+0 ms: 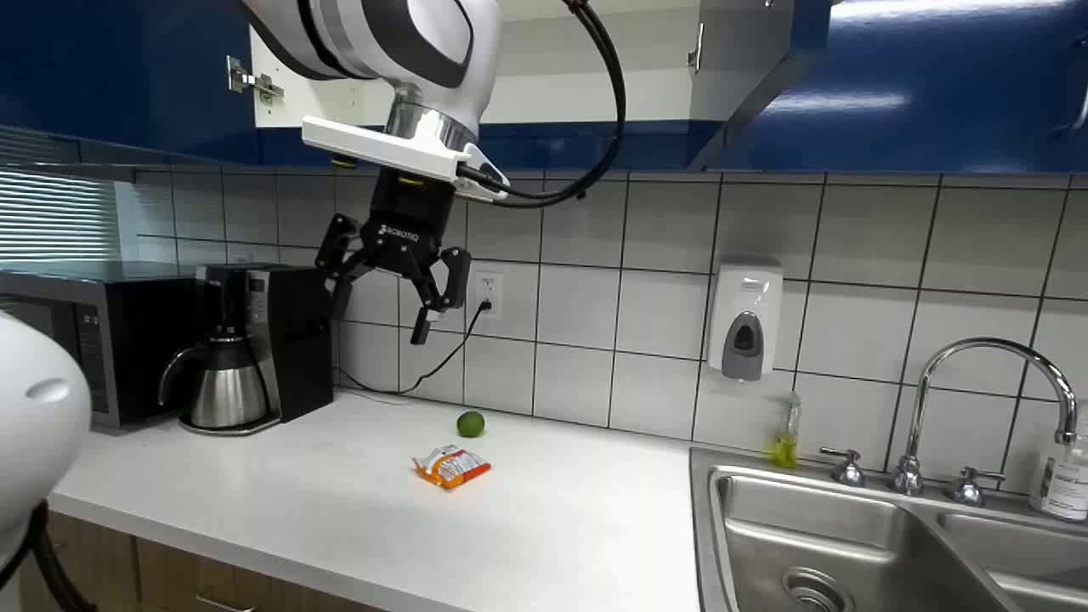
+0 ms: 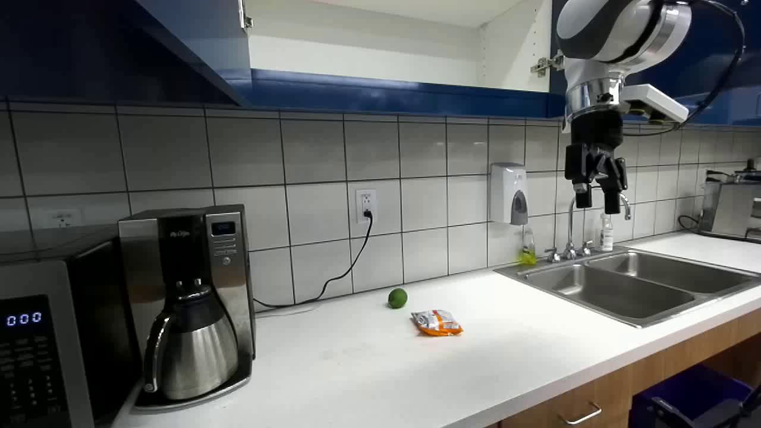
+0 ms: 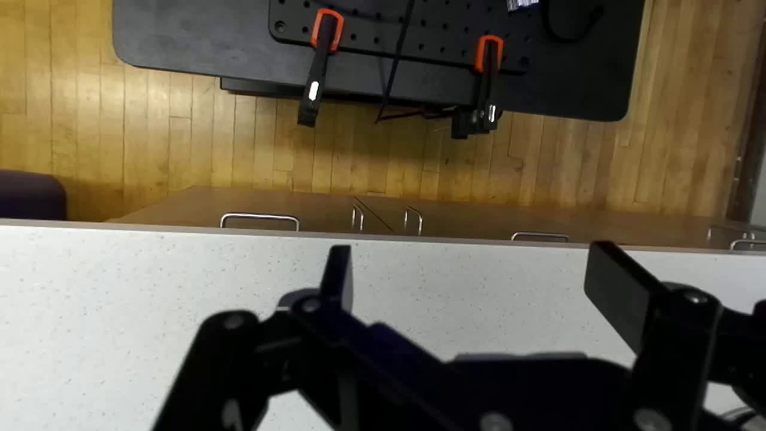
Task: Put the orange packet in the upper cabinet.
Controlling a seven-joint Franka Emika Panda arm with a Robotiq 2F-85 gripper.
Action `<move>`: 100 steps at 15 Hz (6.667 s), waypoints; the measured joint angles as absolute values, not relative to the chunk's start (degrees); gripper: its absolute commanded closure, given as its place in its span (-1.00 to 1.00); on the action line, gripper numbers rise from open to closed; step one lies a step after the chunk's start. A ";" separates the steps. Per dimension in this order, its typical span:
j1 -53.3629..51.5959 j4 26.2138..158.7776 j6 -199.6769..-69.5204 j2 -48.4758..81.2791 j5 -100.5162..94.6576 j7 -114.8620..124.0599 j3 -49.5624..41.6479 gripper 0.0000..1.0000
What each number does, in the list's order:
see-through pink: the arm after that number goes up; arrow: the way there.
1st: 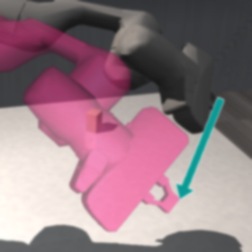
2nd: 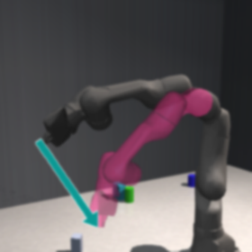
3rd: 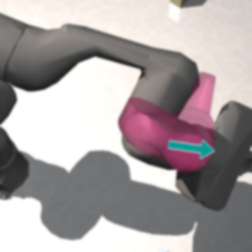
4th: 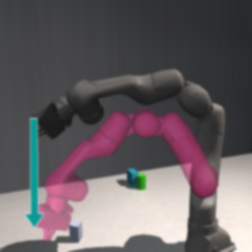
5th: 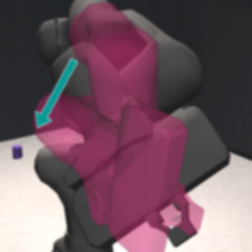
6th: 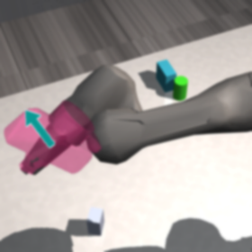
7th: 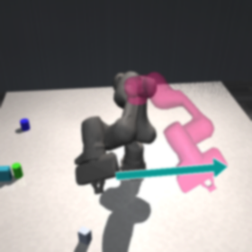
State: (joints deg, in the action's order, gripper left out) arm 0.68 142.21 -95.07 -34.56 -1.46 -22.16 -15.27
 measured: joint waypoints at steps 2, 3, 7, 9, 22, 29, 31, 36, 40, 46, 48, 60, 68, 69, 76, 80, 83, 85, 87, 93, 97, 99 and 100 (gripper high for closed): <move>0.68 142.21 -95.07 -34.56 -1.46 -22.16 -15.27 -1.00; 0.68 142.21 -95.07 -34.56 -1.46 -22.16 -15.27 -1.00; 0.68 142.21 -95.07 -34.56 -1.46 -22.16 -15.27 -1.00; 0.68 142.21 -95.07 -34.56 -1.46 -22.16 -15.27 -1.00; -0.04 143.49 -102.41 -29.72 -1.31 -22.16 -13.54 -1.00; -1.78 145.07 -119.83 -18.29 -0.24 -22.05 -9.90 -1.00; -2.05 145.04 -124.78 -14.68 0.42 -22.05 -8.88 -1.00; -2.19 143.47 -135.60 -5.25 1.04 -21.89 -6.84 -1.00; -2.14 140.00 -140.63 1.91 1.05 -21.84 -6.29 -1.00; -1.28 133.11 -143.86 11.86 0.99 -21.84 -4.85 -1.00; -1.11 130.41 -144.00 15.09 0.80 -21.84 -4.25 -1.00; -0.72 117.17 -144.00 27.96 -2.65 -21.86 -1.44 -1.00; -0.71 112.14 -144.00 32.66 -4.39 -21.87 0.17 -1.00; -0.71 111.53 -144.00 33.31 -4.57 -21.87 0.20 -1.00; -0.71 108.24 -144.00 36.70 -4.98 -21.87 0.33 -0.12; -0.71 106.97 -144.00 37.63 -5.02 -21.87 0.35 0.50; -0.69 106.48 -144.00 38.06 -5.02 -21.87 0.36 0.94; -0.67 106.23 -144.00 38.21 -5.02 -21.87 0.36 1.00; -0.63 106.00 -144.00 38.23 -5.02 -21.87 0.36 1.00; -0.38 105.75 -143.99 38.32 -5.02 -21.87 0.36 1.00; 0.01 105.74 -143.99 38.32 -5.02 -21.87 0.36 1.00; 0.24 105.66 -143.99 38.33 -5.02 -21.87 0.36 1.00; 0.35 105.58 -143.96 38.33 -5.02 -21.93 0.36 1.00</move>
